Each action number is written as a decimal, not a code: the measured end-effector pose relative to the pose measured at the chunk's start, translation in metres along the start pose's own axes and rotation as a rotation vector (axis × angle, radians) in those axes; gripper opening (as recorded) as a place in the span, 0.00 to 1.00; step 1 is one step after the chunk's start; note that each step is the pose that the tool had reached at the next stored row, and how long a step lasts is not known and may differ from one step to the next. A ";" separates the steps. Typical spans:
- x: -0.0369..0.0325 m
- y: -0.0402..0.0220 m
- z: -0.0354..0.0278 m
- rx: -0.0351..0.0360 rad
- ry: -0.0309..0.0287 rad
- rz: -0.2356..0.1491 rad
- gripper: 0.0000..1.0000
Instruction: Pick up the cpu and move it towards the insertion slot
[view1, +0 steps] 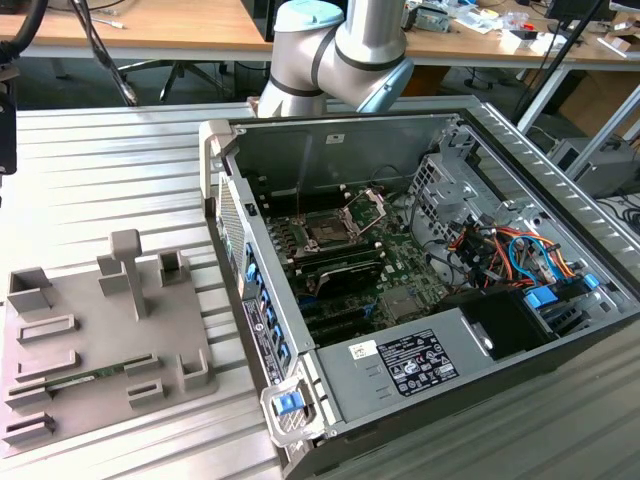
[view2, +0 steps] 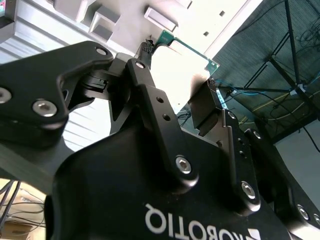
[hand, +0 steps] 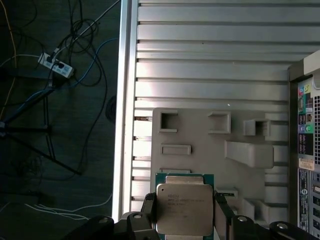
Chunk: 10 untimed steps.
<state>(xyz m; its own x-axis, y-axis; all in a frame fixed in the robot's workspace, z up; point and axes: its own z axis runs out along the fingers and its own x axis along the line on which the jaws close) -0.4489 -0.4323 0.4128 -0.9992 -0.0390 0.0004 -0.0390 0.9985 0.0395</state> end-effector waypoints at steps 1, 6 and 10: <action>0.0000 0.0000 -0.0006 -0.0001 0.0000 0.000 0.55; 0.0000 0.0001 -0.0027 -0.0002 0.0000 0.000 0.55; 0.0000 0.0002 -0.0050 -0.0003 -0.0001 0.000 0.55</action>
<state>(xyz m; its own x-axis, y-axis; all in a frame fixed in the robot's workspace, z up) -0.4489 -0.4323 0.4178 -0.9992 -0.0390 0.0003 -0.0390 0.9984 0.0398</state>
